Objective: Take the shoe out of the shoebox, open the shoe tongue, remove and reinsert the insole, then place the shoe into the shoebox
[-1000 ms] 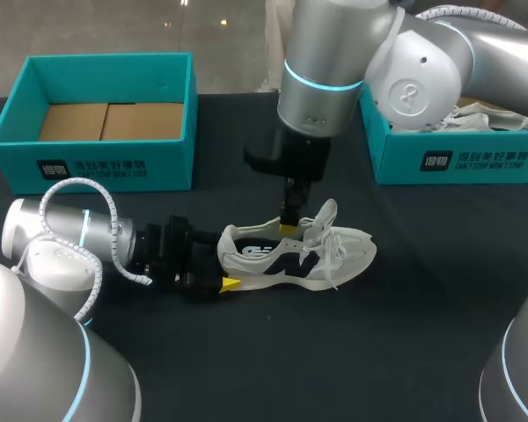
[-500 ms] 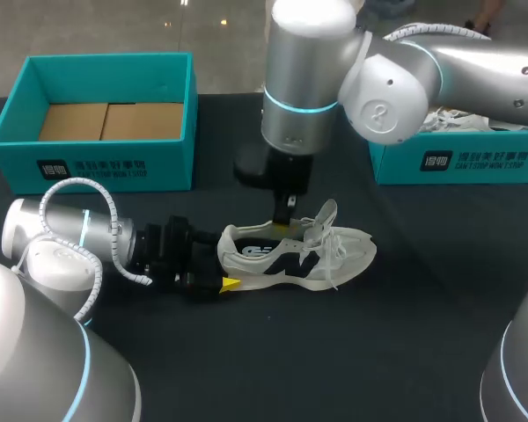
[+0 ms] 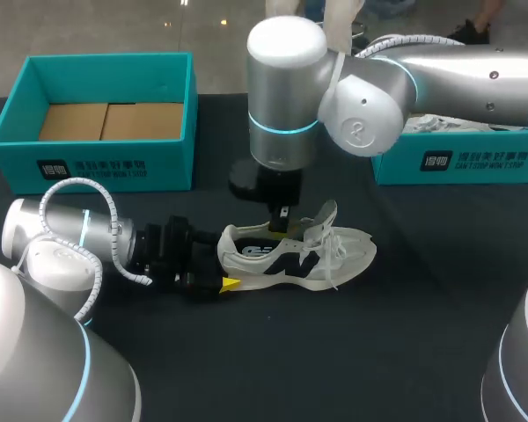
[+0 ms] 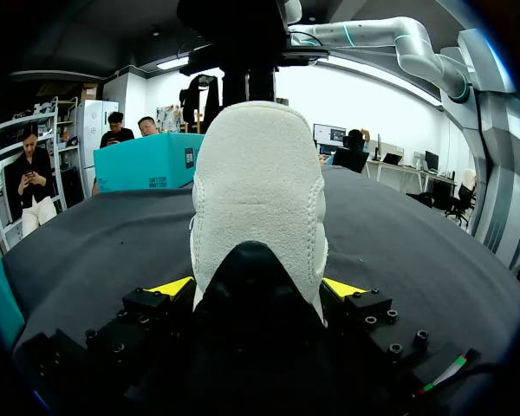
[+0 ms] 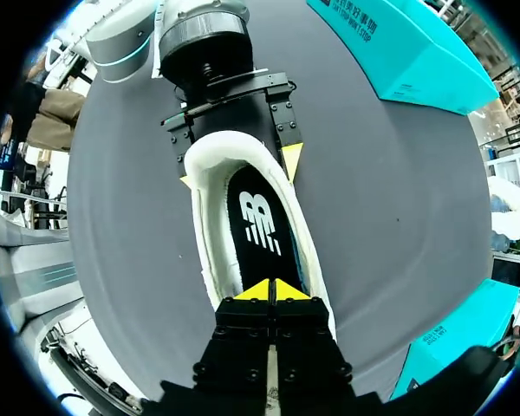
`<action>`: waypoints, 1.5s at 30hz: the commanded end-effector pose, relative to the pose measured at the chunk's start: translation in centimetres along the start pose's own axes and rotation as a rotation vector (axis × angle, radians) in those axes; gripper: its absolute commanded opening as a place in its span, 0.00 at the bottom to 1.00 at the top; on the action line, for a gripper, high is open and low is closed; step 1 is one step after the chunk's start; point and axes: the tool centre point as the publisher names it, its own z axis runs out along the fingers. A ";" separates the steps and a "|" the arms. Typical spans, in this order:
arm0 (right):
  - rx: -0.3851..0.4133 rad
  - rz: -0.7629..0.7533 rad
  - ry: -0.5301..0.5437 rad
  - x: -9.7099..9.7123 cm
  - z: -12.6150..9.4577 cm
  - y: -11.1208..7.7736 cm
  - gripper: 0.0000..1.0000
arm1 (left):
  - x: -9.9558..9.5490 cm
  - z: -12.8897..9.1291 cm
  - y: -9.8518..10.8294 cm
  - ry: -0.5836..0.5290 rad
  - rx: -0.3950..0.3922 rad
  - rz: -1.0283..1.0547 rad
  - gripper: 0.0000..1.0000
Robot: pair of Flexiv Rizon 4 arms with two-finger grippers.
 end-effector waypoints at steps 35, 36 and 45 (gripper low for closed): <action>0.007 -0.021 0.156 -1.0 5.4 0.7 0.37 | 0.1 0.3 0.5 0.001 -0.002 -0.001 0.00; 0.013 -0.028 0.169 -0.9 5.9 1.0 0.37 | 0.1 0.3 0.5 0.001 -0.002 -0.001 0.00; 0.025 -0.053 0.233 -0.2 9.0 1.9 0.26 | 0.1 0.3 0.5 0.001 -0.002 -0.001 0.00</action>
